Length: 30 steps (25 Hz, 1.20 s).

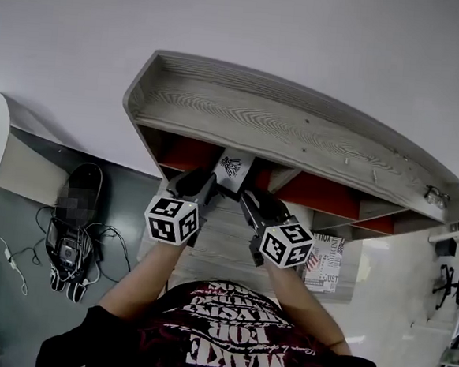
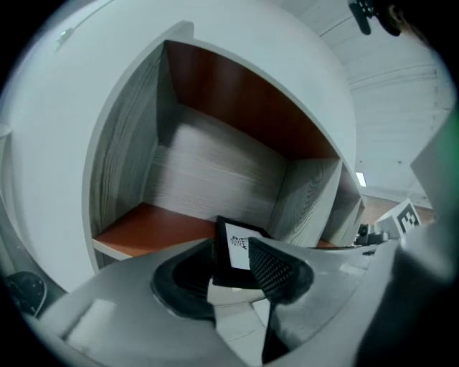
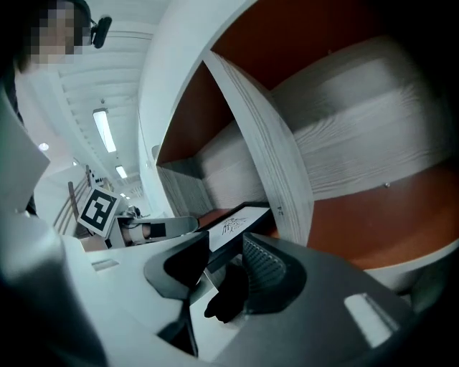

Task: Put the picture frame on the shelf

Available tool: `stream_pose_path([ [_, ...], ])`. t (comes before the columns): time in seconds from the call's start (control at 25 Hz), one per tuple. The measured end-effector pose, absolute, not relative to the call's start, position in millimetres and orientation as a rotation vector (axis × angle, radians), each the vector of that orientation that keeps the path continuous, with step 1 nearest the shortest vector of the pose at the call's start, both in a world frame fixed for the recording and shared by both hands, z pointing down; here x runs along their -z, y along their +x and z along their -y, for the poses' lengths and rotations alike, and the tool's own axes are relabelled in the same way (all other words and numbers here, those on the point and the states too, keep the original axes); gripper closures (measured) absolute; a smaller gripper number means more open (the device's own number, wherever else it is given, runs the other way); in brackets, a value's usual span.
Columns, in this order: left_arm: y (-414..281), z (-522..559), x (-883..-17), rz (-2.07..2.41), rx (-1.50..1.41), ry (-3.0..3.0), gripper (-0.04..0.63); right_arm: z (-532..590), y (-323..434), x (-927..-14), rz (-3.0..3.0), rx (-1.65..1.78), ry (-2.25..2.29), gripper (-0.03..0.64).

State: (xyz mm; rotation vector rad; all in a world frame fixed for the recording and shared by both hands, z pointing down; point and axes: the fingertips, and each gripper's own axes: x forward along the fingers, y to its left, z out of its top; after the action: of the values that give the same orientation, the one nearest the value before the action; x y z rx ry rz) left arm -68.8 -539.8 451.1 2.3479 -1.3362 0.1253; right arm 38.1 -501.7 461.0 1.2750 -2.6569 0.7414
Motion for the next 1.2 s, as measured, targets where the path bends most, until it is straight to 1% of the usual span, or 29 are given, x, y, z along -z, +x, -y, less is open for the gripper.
stream_pose_path([
  [0.04, -71, 536, -445, 1.351, -0.099, 2.363, 0.449, 498, 42, -456, 2.655, -0.703, 1.288, 0.443],
  [0.12, -75, 525, -431, 1.375, -0.043, 2.398, 0.449, 489, 52, -444, 2.660, -0.613, 1.328, 0.486],
  [0.16, -76, 520, -424, 1.377, -0.012, 2.417, 0.450, 484, 58, -436, 2.665, -0.562, 1.354, 0.514],
  [0.2, -75, 513, -415, 1.369, 0.020, 2.435, 0.461, 478, 63, -427, 2.670, -0.512, 1.379, 0.559],
  [0.24, -75, 506, -407, 1.357, 0.050, 2.453, 0.493, 472, 68, -419, 2.676, -0.466, 1.396, 0.592],
  [0.32, -71, 490, -390, 1.343, 0.080, 2.491, 0.590, 457, 75, -401, 2.694, -0.382, 1.407, 0.594],
  [0.36, -68, 481, -384, 1.344, 0.073, 2.516, 0.595, 448, 78, -392, 2.702, -0.339, 1.410, 0.594],
  [0.48, -59, 455, -368, 1.355, 0.030, 2.595, 0.595, 421, 92, -371, 2.708, -0.230, 1.437, 0.594],
  [0.68, -49, 415, -352, 1.373, 0.028, 2.631, 0.595, 376, 114, -350, 2.709, -0.149, 1.452, 0.594],
  [0.96, -37, 348, -346, 1.373, -0.010, 2.646, 0.595, 315, 142, -345, 2.688, -0.129, 1.495, 0.594],
  [1.2, -49, 302, -336, 1.434, -0.025, 2.647, 0.595, 274, 140, -348, 2.705, -0.105, 1.457, 0.594],
])
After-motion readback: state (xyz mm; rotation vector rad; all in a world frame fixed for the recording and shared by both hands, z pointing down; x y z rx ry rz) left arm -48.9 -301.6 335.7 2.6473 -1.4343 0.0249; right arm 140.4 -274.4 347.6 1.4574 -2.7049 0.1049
